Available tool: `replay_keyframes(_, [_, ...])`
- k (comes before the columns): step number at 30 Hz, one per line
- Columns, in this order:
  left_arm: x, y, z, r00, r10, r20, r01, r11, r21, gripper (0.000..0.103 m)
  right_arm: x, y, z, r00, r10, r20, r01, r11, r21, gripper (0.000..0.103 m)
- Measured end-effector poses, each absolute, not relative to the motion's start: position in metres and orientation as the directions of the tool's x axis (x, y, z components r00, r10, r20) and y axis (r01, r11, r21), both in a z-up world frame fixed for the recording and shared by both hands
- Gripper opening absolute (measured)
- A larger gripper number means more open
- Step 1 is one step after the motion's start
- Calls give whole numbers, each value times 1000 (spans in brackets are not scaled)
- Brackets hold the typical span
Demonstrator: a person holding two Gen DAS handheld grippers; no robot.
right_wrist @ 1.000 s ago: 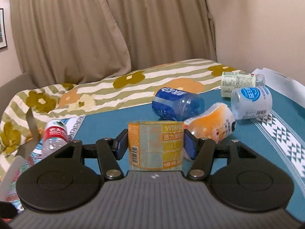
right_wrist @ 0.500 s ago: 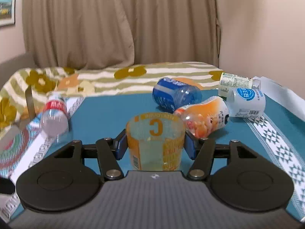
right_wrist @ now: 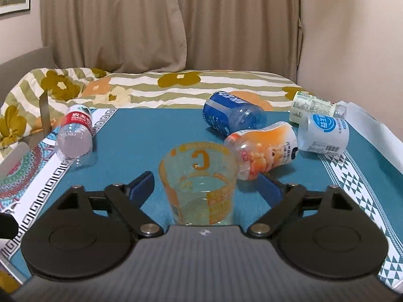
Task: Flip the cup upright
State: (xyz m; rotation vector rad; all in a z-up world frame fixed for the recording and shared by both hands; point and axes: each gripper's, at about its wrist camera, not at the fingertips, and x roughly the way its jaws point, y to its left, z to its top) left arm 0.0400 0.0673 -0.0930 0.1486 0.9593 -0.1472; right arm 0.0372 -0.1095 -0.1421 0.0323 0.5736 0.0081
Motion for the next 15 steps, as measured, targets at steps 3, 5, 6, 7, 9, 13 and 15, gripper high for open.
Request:
replay_keyframes(3, [37,64,-84,580,-64,-812,178,983,50,103,35,-118,-130,813,40,-581,-7,998,58,103])
replay_keyframes(5, [34,59,-76,594,-68,-802,173,984,44,103,31,-126,-116,801,54,-596,-7,997,82,103])
replay_keyframes(6, [34,57,-71,600,-71,-797,171,984,41,103,29,-131,-108,795,56,-604,-3,996,89,103])
replay_keyframes(7, [33,55,-67,607,-75,-791,168,985,36,103,27,-136,-99,787,56,-614,1,996,93,103])
replay_keyframes(9, [31,50,-58,618,-87,-781,164,986,20,103,22,-146,-80,771,61,-634,6,995,103,103])
replay_keyframes(13, [29,38,-43,644,-100,-759,162,987,7,103,14,-168,-46,739,51,-672,29,994,108,103])
replay_keyframes(15, [28,32,-35,662,-93,-744,156,988,15,103,10,-179,-33,717,37,-696,41,995,95,103])
